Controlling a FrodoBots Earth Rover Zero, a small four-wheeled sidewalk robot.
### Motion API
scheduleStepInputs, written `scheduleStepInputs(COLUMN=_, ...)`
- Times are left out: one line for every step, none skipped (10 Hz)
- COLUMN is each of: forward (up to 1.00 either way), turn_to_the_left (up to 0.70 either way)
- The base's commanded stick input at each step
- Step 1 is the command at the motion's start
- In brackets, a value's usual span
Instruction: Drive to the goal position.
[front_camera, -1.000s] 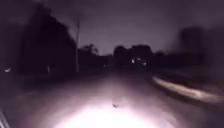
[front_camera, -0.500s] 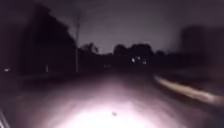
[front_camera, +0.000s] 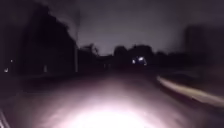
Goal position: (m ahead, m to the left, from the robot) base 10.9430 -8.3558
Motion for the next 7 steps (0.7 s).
scheduleStepInputs(forward=0.7, turn_to_the_left=0.0)
scheduleStepInputs(forward=0.7, turn_to_the_left=0.0)
scheduleStepInputs(forward=0.7, turn_to_the_left=0.0)
scheduleStepInputs(forward=0.7, turn_to_the_left=0.0)
scheduleStepInputs(forward=0.7, turn_to_the_left=0.0)
scheduleStepInputs(forward=0.7, turn_to_the_left=0.0)
scheduleStepInputs(forward=0.7, turn_to_the_left=0.0)
